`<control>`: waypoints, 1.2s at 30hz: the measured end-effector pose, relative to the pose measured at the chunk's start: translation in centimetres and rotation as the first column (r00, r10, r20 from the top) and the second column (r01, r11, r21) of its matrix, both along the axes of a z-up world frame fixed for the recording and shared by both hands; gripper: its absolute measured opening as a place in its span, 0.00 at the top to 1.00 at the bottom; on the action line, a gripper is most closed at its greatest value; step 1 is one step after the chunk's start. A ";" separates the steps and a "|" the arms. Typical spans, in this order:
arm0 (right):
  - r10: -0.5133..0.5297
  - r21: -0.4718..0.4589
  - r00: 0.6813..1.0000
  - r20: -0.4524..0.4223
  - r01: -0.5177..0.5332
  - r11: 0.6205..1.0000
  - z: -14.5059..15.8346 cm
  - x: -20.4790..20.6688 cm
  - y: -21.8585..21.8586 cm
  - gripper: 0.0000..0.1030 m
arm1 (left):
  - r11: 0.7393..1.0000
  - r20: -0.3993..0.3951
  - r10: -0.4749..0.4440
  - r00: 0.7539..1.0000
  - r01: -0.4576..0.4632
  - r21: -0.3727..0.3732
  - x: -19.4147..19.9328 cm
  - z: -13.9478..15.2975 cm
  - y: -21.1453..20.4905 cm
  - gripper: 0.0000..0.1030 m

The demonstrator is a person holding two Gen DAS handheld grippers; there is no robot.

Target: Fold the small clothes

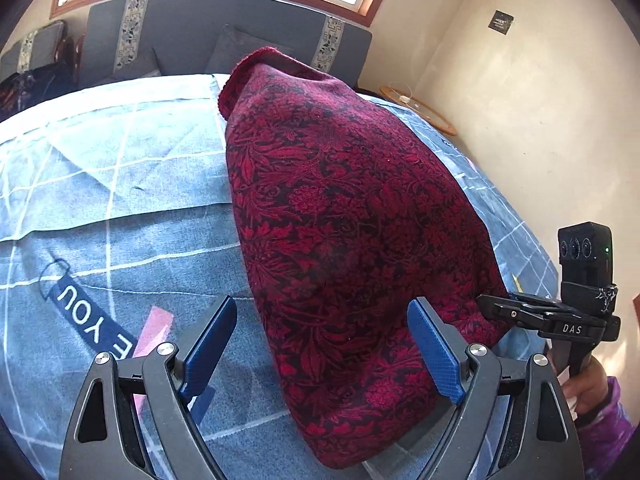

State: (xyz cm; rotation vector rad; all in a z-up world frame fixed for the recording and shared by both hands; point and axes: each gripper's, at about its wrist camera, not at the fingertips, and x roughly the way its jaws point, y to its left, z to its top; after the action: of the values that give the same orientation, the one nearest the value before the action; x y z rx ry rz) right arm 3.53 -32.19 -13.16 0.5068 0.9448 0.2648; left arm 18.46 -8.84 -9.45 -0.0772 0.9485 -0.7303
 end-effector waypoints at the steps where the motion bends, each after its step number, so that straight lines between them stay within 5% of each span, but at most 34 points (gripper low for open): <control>1: 0.007 0.009 1.000 -0.002 -0.007 1.000 0.0 0.1 0.0 0.58 | 0.999 -0.018 -0.025 1.000 0.025 -0.020 0.5 -0.3 -0.1 0.15; 5: 0.031 0.039 1.000 0.006 -0.031 0.999 0.4 0.5 -0.6 0.48 | 0.997 -0.083 -0.062 0.995 0.058 -0.058 2.7 -1.4 -0.9 0.15; 9: 0.001 -0.014 1.000 0.028 0.000 1.000 1.0 1.2 -2.0 0.25 | 0.991 -0.116 -0.082 0.990 0.069 -0.110 4.1 -1.8 -0.4 0.15; 17: 0.088 0.187 0.996 0.001 -0.087 0.979 -1.0 6.6 -3.9 0.25 | 0.975 -0.198 -0.150 0.969 0.111 -0.194 6.5 -2.9 -1.1 0.15; 27: 0.211 0.270 0.977 0.001 -0.204 0.941 -2.2 10.2 -2.7 0.22 | 0.944 -0.253 -0.219 0.942 0.140 -0.297 8.5 -3.3 -1.1 0.16; 36: 0.201 0.283 0.980 0.002 -0.193 0.940 -2.5 9.8 -3.0 0.42 | 0.968 -0.176 -0.175 0.969 0.136 -0.213 7.0 -3.2 -1.2 0.36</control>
State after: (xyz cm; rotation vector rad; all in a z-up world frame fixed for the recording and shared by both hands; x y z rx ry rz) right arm 13.31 -35.16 -15.64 0.6793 0.9913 0.5812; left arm 25.45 -10.02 -12.69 -0.2559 1.0733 -0.9769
